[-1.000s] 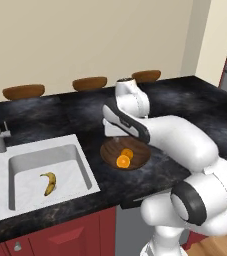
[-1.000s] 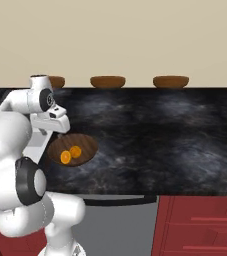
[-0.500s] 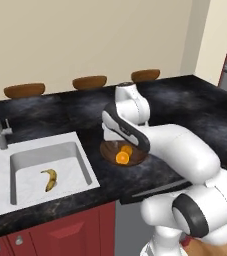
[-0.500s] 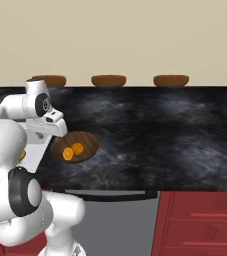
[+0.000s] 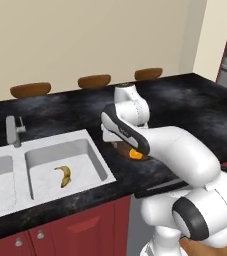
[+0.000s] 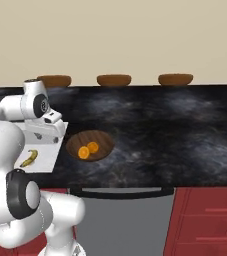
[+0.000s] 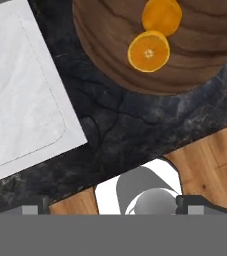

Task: Pick the oranges from the cabinet and place them in one bowl. Pick the banana from the sink and place it in the other bowl.

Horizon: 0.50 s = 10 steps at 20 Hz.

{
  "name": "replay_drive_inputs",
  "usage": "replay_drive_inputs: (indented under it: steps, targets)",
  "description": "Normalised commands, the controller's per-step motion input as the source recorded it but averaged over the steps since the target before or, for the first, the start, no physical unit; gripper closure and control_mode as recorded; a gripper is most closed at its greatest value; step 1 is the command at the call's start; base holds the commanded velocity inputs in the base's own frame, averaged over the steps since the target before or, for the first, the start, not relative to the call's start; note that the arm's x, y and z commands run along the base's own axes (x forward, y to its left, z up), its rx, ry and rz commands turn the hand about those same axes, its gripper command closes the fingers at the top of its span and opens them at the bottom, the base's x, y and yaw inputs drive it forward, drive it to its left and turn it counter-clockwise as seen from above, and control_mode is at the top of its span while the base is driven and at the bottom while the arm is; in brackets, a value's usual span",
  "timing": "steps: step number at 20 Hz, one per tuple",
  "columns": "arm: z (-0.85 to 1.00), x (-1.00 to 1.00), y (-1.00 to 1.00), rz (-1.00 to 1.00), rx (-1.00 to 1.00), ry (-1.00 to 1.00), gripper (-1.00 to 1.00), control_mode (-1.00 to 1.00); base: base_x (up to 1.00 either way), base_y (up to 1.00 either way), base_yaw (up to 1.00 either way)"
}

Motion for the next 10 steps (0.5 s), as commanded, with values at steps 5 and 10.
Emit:
replay_drive_inputs:
  steps: [5,10]
  targets:
    - [0.00,0.00,0.00,0.00,0.00,0.00,-1.00,1.00,0.02,0.72,-0.09]
    - [0.00,0.00,0.00,0.00,0.00,0.00,-1.00,1.00,0.00,0.77,-0.05]
